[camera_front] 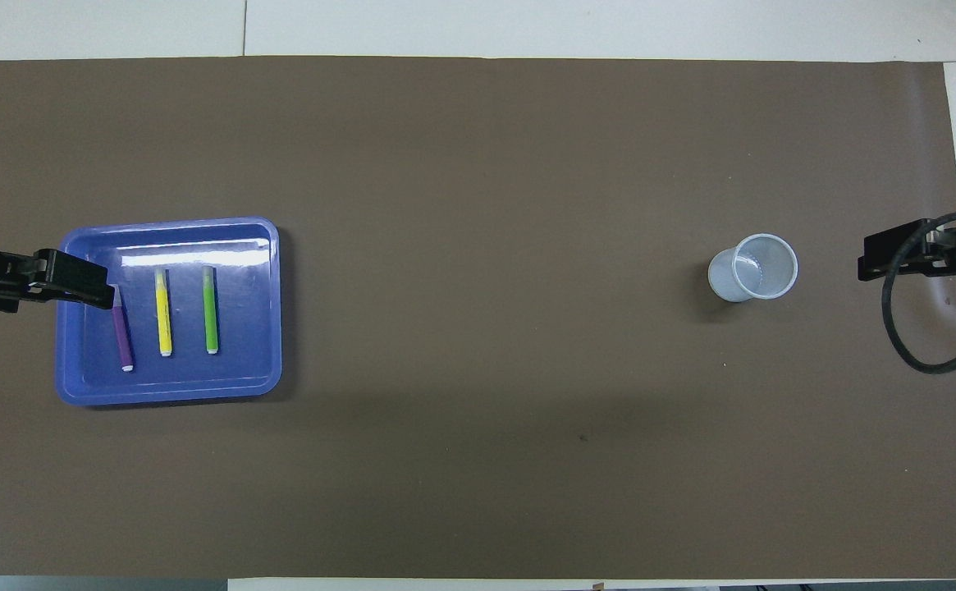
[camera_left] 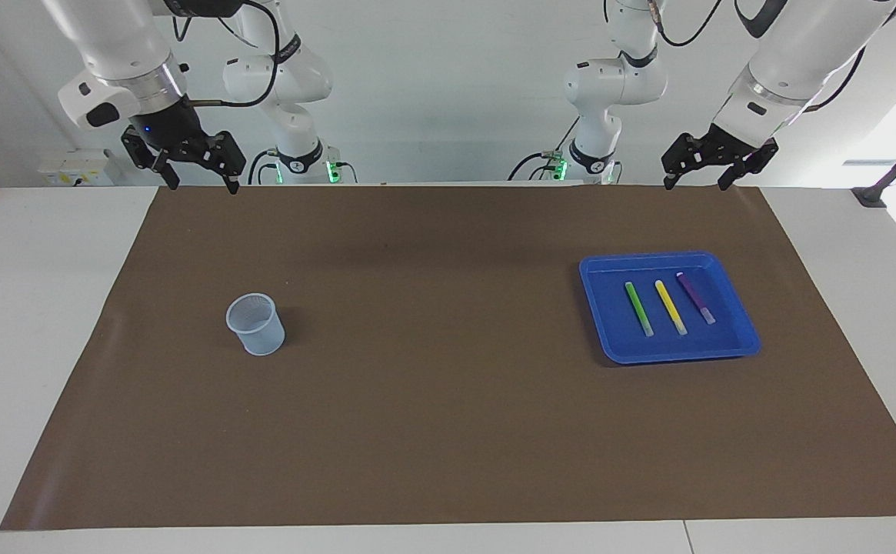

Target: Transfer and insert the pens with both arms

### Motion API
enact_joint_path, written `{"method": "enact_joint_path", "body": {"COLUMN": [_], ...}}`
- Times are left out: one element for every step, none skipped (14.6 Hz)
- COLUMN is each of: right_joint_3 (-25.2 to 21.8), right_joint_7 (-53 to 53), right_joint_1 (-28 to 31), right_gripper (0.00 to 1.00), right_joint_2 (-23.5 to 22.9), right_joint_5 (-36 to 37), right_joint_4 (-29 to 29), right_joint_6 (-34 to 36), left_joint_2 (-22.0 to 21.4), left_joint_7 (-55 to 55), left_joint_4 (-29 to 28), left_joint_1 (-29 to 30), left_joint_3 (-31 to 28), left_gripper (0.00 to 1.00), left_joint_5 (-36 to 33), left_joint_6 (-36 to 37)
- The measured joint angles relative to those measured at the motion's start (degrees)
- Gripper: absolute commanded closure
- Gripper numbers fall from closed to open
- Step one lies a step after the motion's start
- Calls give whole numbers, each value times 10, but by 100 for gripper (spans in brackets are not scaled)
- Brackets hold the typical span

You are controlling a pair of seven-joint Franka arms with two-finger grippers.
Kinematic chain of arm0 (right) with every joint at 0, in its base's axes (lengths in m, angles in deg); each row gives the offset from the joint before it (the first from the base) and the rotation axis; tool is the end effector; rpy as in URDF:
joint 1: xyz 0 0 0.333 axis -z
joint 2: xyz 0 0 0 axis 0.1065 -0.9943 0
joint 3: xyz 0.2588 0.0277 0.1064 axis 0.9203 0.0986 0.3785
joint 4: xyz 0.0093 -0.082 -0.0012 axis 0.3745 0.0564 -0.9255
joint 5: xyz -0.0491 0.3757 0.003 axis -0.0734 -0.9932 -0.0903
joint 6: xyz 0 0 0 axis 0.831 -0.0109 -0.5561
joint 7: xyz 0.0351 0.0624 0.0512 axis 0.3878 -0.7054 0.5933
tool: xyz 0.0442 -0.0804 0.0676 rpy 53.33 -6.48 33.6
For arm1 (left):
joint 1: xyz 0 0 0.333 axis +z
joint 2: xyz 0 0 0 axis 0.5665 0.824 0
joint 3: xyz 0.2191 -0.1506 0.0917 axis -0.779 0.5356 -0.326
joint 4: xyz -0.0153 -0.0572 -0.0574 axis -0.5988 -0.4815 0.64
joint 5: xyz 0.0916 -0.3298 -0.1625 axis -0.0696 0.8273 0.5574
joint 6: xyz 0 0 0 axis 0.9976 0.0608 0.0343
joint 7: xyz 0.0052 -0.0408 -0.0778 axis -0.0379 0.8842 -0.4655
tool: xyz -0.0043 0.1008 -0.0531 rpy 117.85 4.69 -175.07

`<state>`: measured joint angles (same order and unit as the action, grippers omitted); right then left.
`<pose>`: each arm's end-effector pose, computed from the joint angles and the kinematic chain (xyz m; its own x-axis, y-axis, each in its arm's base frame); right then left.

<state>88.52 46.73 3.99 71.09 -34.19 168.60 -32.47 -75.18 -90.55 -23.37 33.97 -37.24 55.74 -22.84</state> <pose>0.5134 0.0135 0.6039 0.9917 -0.1207 -0.0432 -0.1204 -0.9927 0.0094 0.5041 -0.0598 0.5742 0.9928 -0.0430 -0.1119 -0.0390 -0.9985 0.0375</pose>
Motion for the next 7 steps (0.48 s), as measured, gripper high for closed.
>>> {"method": "enact_joint_path", "body": {"right_joint_3": [0,0,0,0,0,0,0], "right_joint_7": [0,0,0,0,0,0,0], "right_joint_1": [0,0,0,0,0,0,0], "right_gripper": [0,0,0,0,0,0,0], "right_joint_2": [0,0,0,0,0,0,0], "right_joint_5": [0,0,0,0,0,0,0], "right_joint_4": [0,0,0,0,0,0,0], "right_joint_6": [0,0,0,0,0,0,0], "left_joint_2": [-1,-1,0,1,1,2,4], "left_joint_7": [3,9,17,26,35,45,56], "left_joint_4": [-17,-36,-57,-79,-103,-130,-160], "left_joint_1": [11,23,36,50,63,77,90], "left_joint_3": [0,-1,-1,-1,-2,-2,-2], "left_gripper": [0,0,0,0,0,0,0], "left_joint_5": [0,0,0,0,0,0,0], "left_joint_6": [-13,-31,-50,-71,-96,-124,-157]}}
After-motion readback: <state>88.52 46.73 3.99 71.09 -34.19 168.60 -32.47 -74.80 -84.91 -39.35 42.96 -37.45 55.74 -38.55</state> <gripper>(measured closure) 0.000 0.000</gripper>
